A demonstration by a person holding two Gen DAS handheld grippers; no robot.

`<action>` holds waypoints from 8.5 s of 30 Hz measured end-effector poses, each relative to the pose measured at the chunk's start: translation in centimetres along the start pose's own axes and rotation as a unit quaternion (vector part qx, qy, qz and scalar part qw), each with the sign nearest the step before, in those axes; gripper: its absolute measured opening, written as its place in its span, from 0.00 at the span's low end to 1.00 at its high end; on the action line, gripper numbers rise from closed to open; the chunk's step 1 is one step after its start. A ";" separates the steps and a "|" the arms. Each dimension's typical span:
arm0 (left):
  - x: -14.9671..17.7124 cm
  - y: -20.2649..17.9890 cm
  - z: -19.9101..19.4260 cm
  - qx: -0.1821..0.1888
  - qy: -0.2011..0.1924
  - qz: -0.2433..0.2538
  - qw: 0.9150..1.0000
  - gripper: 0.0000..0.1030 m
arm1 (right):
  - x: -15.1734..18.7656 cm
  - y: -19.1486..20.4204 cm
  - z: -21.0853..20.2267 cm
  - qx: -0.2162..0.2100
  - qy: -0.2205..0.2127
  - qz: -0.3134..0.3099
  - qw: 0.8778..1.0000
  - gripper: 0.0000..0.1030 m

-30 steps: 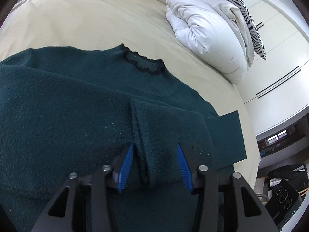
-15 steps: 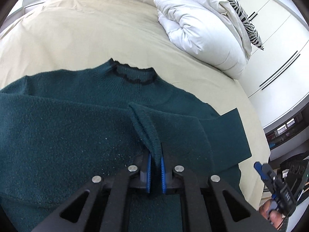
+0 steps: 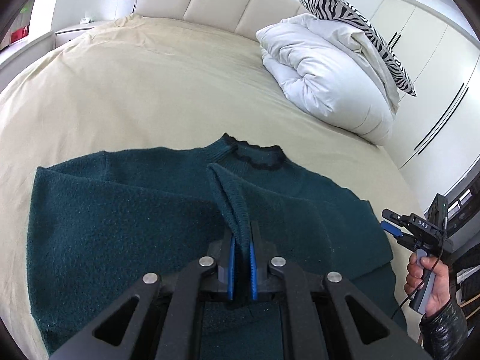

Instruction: Fold small clothes

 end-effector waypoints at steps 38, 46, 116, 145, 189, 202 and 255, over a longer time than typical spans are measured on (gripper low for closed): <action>2.5 2.4 0.4 -0.009 0.022 -0.028 0.999 0.09 | 5.9 2.9 0.3 0.047 0.097 -0.127 0.986 0.10; 3.3 3.5 1.1 0.001 0.021 -0.036 0.999 0.11 | 5.8 0.7 1.4 0.027 0.087 -0.106 0.990 0.09; 30.6 6.4 -23.9 0.054 0.118 -0.142 0.981 0.07 | 29.2 -10.0 -23.5 -0.011 0.187 -0.076 0.979 0.50; 29.8 4.6 -25.2 0.060 0.104 -0.114 0.986 0.05 | 31.1 -9.3 -23.7 -0.075 0.209 -0.087 0.971 0.07; 3.3 7.9 -21.2 0.202 -0.116 -0.287 0.929 0.05 | 5.6 2.5 -16.7 -0.189 -0.043 0.027 0.981 0.06; -2.6 11.5 -14.7 0.162 -0.105 -0.294 0.936 0.05 | -0.3 5.4 -7.7 -0.140 -0.032 0.018 0.990 0.06; -0.3 12.5 -10.4 0.008 -0.062 -0.154 0.986 0.52 | 3.5 3.1 -3.2 0.020 -0.006 -0.112 0.993 0.54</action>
Point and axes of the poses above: each gripper's, at about its wrist camera, not at the fingertips, and z roughly the way its jaws point, y to its left, x to its underside, the point moved 7 cm from there along z, roughly the way its jaws point, and after that the axes turned 6 degrees about x, right-handed, at the moved point
